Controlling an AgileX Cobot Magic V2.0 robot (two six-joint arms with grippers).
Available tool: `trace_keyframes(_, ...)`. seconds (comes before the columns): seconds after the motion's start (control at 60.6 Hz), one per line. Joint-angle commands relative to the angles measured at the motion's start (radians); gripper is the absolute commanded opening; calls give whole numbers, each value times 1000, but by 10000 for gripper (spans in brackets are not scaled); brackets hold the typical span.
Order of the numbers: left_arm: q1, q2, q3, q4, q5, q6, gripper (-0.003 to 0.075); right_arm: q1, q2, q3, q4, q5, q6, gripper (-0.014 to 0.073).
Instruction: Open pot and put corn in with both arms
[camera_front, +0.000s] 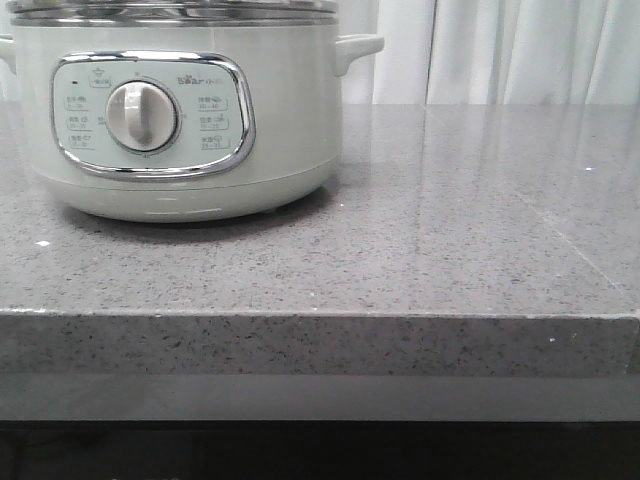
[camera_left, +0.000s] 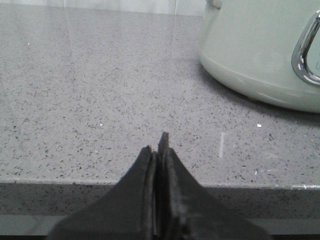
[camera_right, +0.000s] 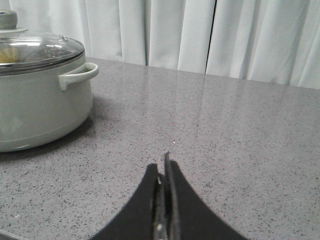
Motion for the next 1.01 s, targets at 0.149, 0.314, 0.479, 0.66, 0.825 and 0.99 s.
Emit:
trace_keyframes(0.149,1,-24,0,-13,-102,-3,-18,-5,8,-27,-2,-82,-9,-69)
trace_keyframes(0.314,1,-24,0,-13,-102,-3,-18,-5,8,-27,-2,-82,-9,-69)
trace_keyframes(0.479,1,-24,0,-13,-102,-3,-18,-5,8,-27,-2,-82,-9,-69)
trace_keyframes(0.66,1,-24,0,-13,-102,-3,-18,-5,8,-27,-2,-82,-9,-69)
trace_keyframes(0.825,1,-24,0,-13,-102,-3,-18,-5,8,-27,-2,-82,-9,-69)
trace_keyframes(0.99,1,-24,0,-13,-102,-3,-18,-5,8,-18,-6,-92,-10,-69)
